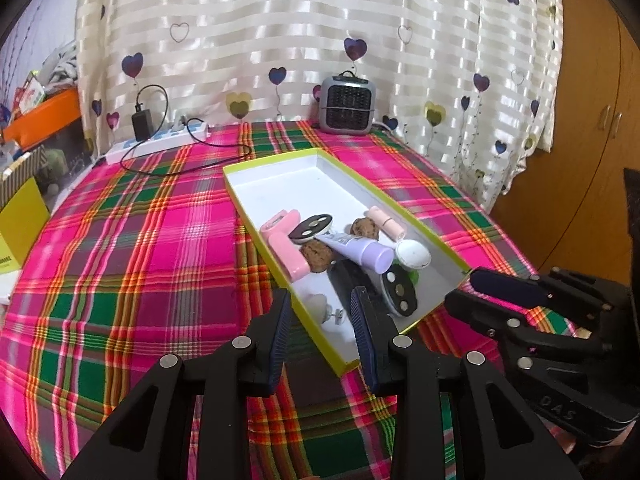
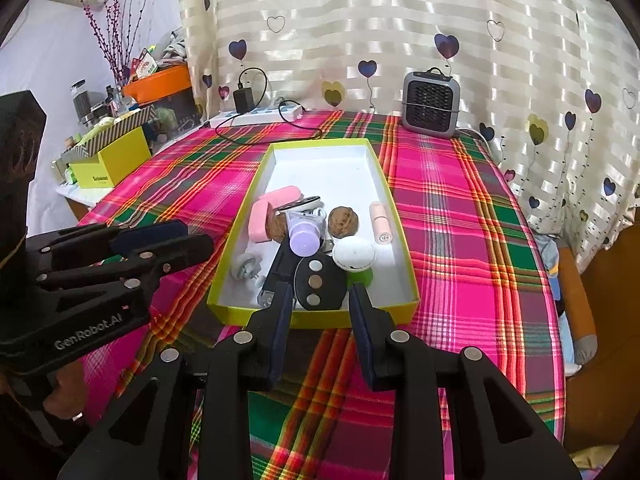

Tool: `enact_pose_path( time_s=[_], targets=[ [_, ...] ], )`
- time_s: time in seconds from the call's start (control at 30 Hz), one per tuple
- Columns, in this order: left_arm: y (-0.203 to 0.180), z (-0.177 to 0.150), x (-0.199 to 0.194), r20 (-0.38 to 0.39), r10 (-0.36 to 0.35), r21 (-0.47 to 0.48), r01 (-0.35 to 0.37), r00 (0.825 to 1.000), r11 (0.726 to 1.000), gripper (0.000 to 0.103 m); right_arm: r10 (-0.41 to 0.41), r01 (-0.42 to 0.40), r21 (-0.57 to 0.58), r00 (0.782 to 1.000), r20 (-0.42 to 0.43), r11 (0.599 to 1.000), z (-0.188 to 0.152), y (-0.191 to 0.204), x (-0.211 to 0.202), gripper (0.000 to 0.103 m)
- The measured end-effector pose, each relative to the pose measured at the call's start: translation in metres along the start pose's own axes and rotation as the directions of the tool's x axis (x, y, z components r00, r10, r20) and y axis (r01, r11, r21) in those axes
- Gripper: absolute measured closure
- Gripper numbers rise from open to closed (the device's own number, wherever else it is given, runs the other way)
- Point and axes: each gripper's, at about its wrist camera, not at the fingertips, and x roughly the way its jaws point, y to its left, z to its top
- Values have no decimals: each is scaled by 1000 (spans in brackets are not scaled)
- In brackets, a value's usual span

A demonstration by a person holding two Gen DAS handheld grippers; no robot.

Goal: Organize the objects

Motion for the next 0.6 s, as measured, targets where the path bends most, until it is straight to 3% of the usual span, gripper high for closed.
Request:
enact_pose_path(
  time_s=[0.6],
  targets=[
    [2, -3, 5, -14, 20, 7, -20, 1000, 1000, 74, -6, 5, -17, 1000, -20, 1000, 0, 6, 2, 73]
  ],
)
